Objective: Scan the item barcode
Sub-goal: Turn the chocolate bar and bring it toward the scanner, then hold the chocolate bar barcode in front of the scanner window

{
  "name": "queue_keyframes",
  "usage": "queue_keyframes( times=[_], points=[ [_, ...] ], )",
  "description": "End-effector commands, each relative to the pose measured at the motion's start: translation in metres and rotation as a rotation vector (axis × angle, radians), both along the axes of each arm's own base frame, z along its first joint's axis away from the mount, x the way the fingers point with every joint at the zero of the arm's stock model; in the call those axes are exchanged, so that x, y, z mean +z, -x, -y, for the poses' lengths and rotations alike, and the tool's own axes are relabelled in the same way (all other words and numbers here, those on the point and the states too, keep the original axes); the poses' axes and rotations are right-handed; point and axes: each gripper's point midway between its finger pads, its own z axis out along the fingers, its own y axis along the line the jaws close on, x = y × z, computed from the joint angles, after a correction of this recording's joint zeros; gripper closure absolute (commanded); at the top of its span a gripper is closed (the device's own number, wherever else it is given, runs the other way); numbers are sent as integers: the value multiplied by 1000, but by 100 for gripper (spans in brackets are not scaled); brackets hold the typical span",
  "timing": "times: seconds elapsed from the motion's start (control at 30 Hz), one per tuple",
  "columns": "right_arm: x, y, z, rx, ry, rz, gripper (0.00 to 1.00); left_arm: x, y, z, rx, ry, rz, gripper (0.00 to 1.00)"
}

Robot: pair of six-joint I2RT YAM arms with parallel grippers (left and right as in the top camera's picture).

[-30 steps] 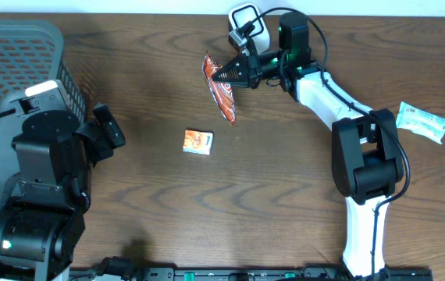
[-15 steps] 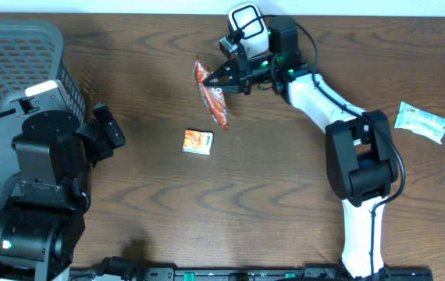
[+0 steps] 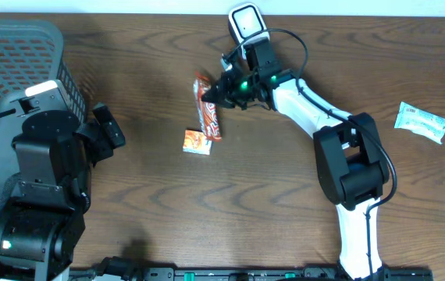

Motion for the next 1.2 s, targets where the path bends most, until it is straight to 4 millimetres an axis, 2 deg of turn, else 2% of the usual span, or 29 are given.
queue_keyframes(
  times=[0.0,0.17,0.33,0.53,0.63,0.9,1.17],
  points=[
    [-14,-13,18,-12,175,147,98,3,1,-3,4,-18,1,2],
    [-25,-7,45,-27,259,86,98,3,1,-3,4,-18,1,2],
    [-24,-11,87,-64,435,120,99,3,1,-3,4,-18,1,2],
    [6,-15,118,-78,612,248,99,3,1,-3,4,-18,2,2],
    [21,-26,131,-115,684,326,99,3,1,-3,4,-18,2,2],
    [37,-55,141,-144,764,499,99,3,1,-3,4,-18,1,2],
    [62,-87,146,-234,796,655,99,3,1,-3,4,-18,1,2]
  ],
)
